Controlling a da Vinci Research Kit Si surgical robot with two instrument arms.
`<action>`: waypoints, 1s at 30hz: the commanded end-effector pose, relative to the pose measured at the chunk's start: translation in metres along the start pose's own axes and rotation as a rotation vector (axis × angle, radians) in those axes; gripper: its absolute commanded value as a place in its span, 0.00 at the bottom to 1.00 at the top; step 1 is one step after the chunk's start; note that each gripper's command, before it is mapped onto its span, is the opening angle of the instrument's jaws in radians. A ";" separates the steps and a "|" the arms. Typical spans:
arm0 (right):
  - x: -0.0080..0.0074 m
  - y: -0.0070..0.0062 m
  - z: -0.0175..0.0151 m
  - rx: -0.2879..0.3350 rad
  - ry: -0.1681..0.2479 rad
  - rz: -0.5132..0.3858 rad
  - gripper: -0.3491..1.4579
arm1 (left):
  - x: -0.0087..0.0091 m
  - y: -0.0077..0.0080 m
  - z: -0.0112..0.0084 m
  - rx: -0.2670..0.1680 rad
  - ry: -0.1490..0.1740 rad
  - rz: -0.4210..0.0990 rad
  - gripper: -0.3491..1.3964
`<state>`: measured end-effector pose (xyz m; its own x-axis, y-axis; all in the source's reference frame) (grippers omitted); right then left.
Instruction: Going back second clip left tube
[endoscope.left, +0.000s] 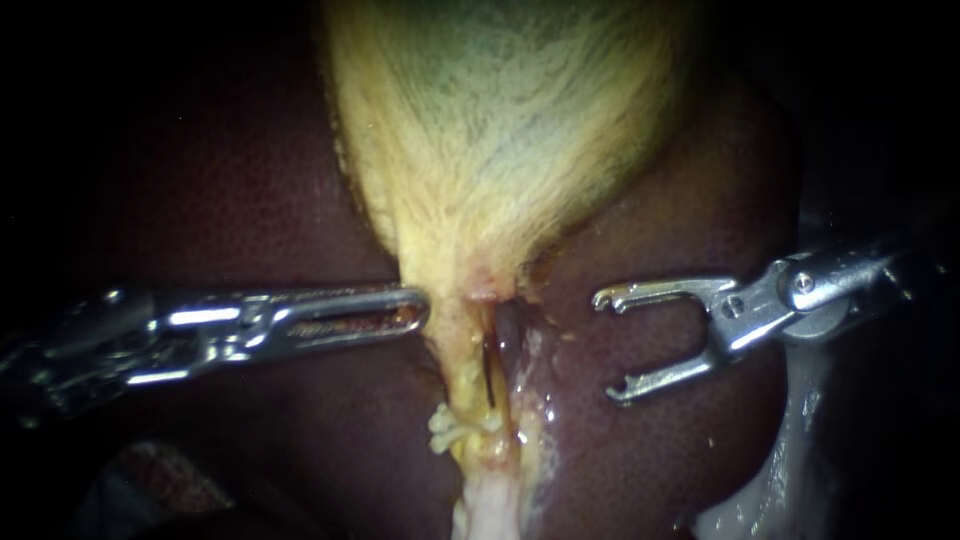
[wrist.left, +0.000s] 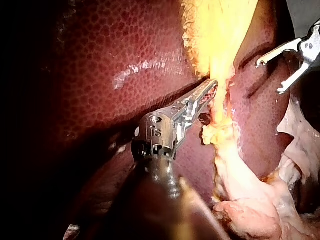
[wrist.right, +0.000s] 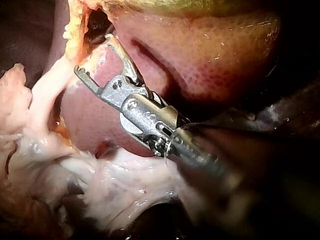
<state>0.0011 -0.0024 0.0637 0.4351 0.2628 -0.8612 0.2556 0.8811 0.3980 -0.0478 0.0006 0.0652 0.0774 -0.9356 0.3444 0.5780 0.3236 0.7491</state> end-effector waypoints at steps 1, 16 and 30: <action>0.0000 0.0000 0.0000 0.000 -0.001 0.000 0.52 | 0.0001 0.0000 0.0004 -0.001 0.006 0.002 0.00; 0.0000 -0.0001 0.0000 0.001 -0.002 -0.012 0.52 | 0.0007 -0.0005 0.0021 0.009 0.019 0.006 0.00; 0.0000 -0.0003 -0.0001 0.002 -0.003 -0.036 0.52 | 0.0007 -0.0006 0.0021 0.009 0.019 0.006 0.00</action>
